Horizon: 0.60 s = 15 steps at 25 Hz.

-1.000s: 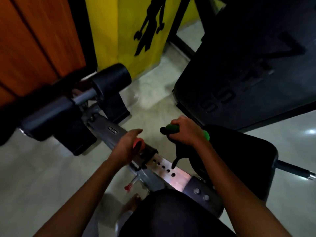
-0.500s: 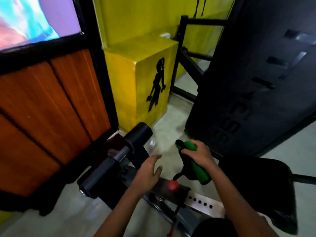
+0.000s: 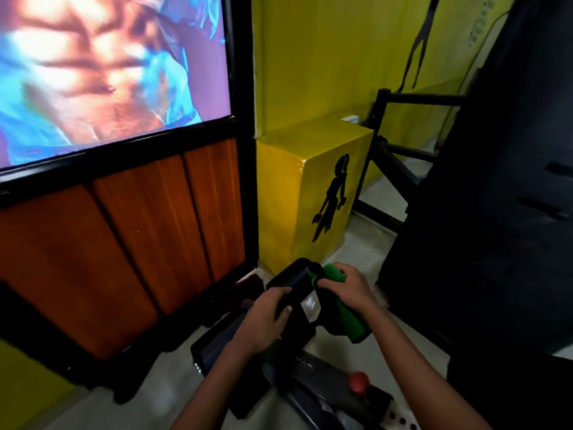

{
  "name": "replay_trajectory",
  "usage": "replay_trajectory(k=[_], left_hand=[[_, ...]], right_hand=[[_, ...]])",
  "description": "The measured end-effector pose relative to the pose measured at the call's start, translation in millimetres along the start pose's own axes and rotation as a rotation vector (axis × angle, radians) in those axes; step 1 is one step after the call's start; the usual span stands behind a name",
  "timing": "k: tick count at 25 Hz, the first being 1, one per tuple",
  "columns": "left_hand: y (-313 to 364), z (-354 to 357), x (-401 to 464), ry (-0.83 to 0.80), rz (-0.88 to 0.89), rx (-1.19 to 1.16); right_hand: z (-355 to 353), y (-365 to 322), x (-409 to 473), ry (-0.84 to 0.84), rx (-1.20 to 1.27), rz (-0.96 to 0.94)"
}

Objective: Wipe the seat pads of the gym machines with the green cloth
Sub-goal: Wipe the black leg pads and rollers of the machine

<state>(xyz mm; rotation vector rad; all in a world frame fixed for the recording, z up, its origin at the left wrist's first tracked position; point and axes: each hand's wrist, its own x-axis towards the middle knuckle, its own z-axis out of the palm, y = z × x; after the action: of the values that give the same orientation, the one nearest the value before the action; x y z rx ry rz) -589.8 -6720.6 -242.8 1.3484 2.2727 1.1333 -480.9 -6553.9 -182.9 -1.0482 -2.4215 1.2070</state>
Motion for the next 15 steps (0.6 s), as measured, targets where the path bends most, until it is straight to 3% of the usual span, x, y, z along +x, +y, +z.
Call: replay_trajectory(k=[4,8,15], left_hand=[[-35.8,-28.7,9.5,-0.010,-0.046,-0.014],[-85.3,-69.7,42.7,-0.080,0.027,0.041],[-182.6,-151.3,65.3,-0.314,0.108,0.046]], right_hand=[[33.8,-15.8,15.5,-0.040,0.020,-0.017],[76.6,-43.7,48.4,0.025,-0.004,0.045],[181.2,-102.0,57.5,0.162,0.013,0.215]])
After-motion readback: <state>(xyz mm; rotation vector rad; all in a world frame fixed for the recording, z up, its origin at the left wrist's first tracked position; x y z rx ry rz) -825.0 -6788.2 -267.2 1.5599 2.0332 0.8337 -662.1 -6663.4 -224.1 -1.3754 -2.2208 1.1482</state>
